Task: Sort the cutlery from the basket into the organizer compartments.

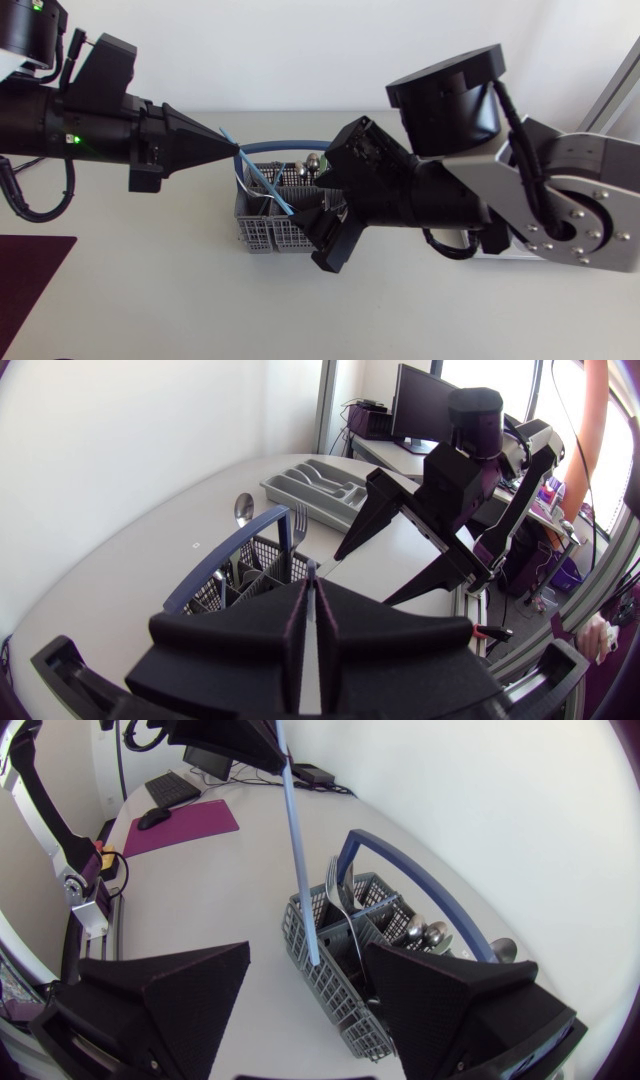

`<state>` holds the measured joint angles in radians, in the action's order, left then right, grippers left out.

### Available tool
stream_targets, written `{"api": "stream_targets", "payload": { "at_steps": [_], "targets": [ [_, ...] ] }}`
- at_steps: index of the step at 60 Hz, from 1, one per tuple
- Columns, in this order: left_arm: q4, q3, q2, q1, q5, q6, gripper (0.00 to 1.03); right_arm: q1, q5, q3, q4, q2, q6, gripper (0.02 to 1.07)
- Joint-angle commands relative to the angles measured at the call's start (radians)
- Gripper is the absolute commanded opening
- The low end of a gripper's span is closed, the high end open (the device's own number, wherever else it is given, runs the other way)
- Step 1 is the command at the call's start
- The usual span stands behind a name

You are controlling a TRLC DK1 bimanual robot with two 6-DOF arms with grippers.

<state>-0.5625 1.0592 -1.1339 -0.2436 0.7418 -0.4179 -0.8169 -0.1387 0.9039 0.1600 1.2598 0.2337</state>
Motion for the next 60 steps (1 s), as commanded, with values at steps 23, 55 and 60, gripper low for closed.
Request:
{"api": "stream_targets", "payload": {
  "at_steps": [23, 55, 60],
  "targets": [
    [0.018, -0.010, -0.069, 0.003, 0.116, 0.034, 0.04, -0.044, 0.027, 0.069, -0.071, 0.142, 0.064, 0.61],
    [0.023, 0.005, -0.078, 0.012, 0.131, 0.059, 0.04, -0.048, 0.047, 0.067, -0.088, 0.168, 0.081, 0.18],
    [0.023, 0.018, -0.081, 0.021, 0.134, 0.068, 0.04, -0.050, 0.040, 0.064, -0.088, 0.161, 0.087, 0.10]
  ]
}}
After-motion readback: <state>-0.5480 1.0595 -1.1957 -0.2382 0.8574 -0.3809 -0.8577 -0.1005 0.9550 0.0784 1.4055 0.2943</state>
